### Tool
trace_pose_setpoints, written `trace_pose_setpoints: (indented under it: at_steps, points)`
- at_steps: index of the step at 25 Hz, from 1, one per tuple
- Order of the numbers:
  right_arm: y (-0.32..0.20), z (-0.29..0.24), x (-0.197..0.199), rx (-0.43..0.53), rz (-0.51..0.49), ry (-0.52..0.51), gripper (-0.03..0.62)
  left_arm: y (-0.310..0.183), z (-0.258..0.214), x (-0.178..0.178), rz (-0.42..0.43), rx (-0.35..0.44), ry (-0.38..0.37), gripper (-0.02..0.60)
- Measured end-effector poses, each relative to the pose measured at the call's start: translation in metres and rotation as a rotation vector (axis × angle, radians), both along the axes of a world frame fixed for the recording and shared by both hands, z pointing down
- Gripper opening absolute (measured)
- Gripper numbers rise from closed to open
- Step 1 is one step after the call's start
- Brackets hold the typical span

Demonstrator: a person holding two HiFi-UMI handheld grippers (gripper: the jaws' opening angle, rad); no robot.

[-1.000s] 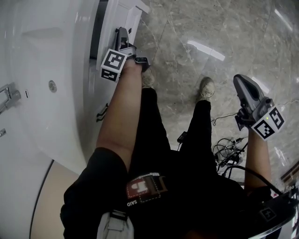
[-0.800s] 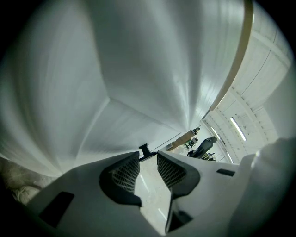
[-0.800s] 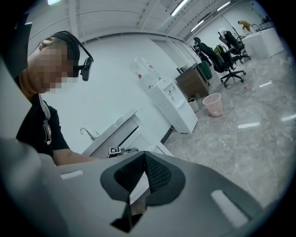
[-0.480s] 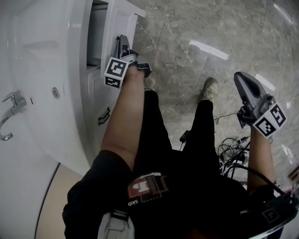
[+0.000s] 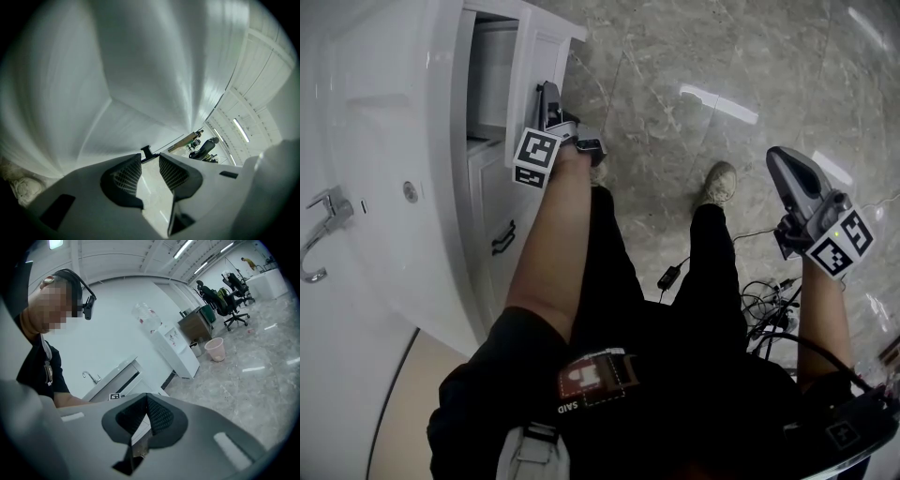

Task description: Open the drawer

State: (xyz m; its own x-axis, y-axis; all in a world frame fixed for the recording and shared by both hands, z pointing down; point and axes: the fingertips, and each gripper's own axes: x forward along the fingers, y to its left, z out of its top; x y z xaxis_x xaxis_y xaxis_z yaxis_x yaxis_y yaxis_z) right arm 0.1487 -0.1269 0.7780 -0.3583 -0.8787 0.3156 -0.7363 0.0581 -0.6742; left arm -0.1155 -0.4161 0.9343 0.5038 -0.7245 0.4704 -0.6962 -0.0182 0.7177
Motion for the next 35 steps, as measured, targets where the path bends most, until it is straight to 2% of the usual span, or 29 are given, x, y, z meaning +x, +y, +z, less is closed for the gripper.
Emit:
trace_pose_setpoints:
  at_steps: [35]
  points:
    - [0.036,-0.018,0.022,0.058,0.004,0.025,0.0,0.061,-0.013,0.027,0.016,0.003,0.042,0.117]
